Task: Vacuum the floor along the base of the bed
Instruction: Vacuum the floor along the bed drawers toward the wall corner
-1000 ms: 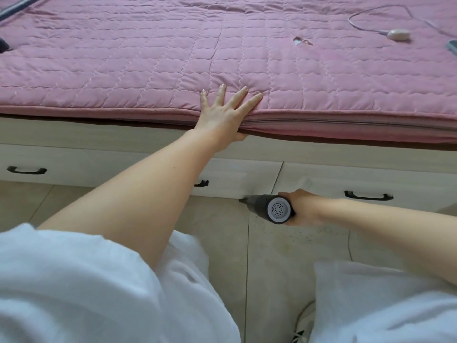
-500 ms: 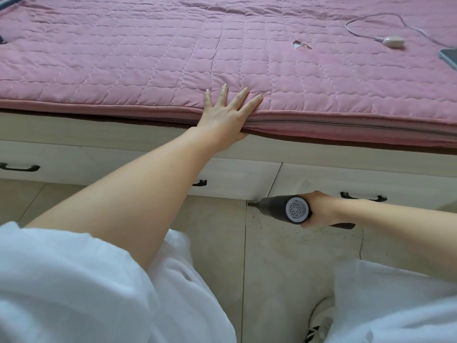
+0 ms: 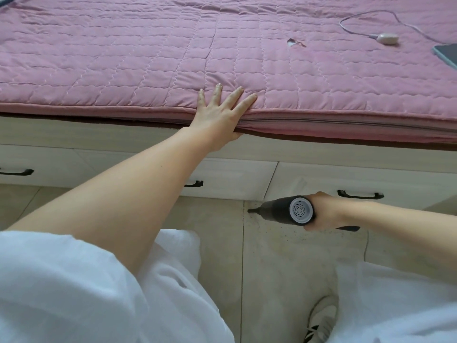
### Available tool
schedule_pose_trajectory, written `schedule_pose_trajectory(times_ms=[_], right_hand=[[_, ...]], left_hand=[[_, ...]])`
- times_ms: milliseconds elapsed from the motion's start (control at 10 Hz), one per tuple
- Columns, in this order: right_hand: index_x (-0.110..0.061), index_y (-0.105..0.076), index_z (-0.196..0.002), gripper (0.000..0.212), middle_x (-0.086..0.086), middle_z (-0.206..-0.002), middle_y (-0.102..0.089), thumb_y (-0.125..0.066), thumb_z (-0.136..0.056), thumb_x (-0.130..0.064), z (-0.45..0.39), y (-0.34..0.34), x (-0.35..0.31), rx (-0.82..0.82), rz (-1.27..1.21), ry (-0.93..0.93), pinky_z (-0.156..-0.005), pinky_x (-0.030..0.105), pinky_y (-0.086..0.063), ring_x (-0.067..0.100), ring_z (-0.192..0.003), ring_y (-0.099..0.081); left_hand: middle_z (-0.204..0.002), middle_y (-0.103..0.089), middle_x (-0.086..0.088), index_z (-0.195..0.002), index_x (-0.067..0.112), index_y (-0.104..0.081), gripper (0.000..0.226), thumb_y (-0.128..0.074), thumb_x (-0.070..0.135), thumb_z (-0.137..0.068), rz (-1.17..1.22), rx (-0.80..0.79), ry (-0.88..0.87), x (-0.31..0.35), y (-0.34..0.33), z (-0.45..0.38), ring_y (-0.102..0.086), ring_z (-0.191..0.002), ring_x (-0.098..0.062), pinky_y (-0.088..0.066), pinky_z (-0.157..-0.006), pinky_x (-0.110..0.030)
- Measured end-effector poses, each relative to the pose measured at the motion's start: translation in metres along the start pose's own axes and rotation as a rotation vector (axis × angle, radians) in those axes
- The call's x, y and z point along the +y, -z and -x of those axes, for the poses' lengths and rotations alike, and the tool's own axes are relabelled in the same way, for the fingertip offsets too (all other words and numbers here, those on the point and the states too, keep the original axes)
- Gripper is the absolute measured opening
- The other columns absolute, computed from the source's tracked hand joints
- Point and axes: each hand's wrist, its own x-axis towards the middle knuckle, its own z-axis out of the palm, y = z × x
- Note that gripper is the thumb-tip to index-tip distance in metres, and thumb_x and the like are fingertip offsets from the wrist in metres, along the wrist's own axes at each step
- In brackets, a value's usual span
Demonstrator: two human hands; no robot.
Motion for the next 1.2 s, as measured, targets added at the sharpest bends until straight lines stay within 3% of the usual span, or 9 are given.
schedule_pose_trajectory(times_ms=[100, 500, 700, 800, 1000, 1200], right_hand=[[-0.027, -0.055, -0.118, 0.042, -0.010, -0.099, -0.061, -0.067, -0.078, -0.020, -0.003, -0.001, -0.004, -0.002, -0.009, 0.009, -0.069, 0.016, -0.039, 0.009, -0.086, -0.055], [-0.026, -0.054, -0.120, 0.048, -0.007, -0.103, -0.063, -0.069, -0.076, -0.020, -0.020, 0.004, -0.010, -0.020, -0.026, 0.018, -0.078, 0.022, -0.049, 0.014, -0.092, -0.059], [-0.025, -0.056, -0.113, 0.041, -0.005, -0.100, -0.064, -0.070, -0.074, -0.021, -0.013, 0.001, -0.007, -0.042, -0.014, 0.009, -0.074, 0.022, -0.049, 0.015, -0.089, -0.061], [-0.026, -0.053, -0.097, 0.028, -0.005, -0.092, -0.062, -0.069, -0.074, -0.022, -0.009, 0.002, -0.003, -0.045, -0.013, -0.004, -0.061, 0.017, -0.044, 0.014, -0.081, -0.058], [-0.030, -0.045, -0.074, 0.026, -0.011, -0.073, -0.054, -0.070, -0.072, -0.021, -0.003, 0.007, 0.002, -0.030, -0.037, -0.042, -0.052, 0.016, -0.039, 0.007, -0.066, -0.053], [-0.028, -0.049, -0.077, 0.021, -0.009, -0.073, -0.056, -0.067, -0.075, -0.018, -0.003, 0.008, 0.001, 0.004, -0.104, -0.006, -0.052, 0.016, -0.038, 0.007, -0.064, -0.052]], left_hand=[[-0.164, 0.002, 0.000, -0.155, 0.036, 0.004, 0.085, -0.055, 0.046, -0.094, -0.004, -0.003, 0.001, 0.001, -0.001, 0.000, 0.001, -0.148, -0.042, -0.004, -0.114, -0.068], [-0.165, 0.003, 0.000, -0.154, 0.036, 0.004, 0.084, -0.053, 0.047, -0.095, -0.013, 0.002, -0.001, 0.000, -0.001, -0.001, 0.001, -0.148, -0.042, -0.005, -0.114, -0.068], [-0.165, 0.002, 0.000, -0.155, 0.036, 0.004, 0.084, -0.054, 0.047, -0.094, -0.013, 0.005, -0.003, -0.001, -0.001, -0.001, 0.000, -0.148, -0.042, -0.005, -0.114, -0.068], [-0.165, 0.002, 0.000, -0.155, 0.036, 0.004, 0.084, -0.054, 0.047, -0.094, -0.021, 0.004, -0.001, 0.000, 0.000, 0.000, 0.000, -0.148, -0.042, -0.005, -0.114, -0.068], [-0.164, 0.003, 0.001, -0.154, 0.036, 0.005, 0.084, -0.053, 0.047, -0.095, -0.027, 0.003, 0.001, 0.000, 0.001, 0.000, 0.000, -0.148, -0.042, -0.006, -0.114, -0.068], [-0.164, 0.002, 0.001, -0.154, 0.036, 0.006, 0.085, -0.054, 0.047, -0.095, -0.035, 0.009, -0.002, 0.000, 0.000, 0.000, 0.000, -0.148, -0.042, -0.006, -0.114, -0.068]])
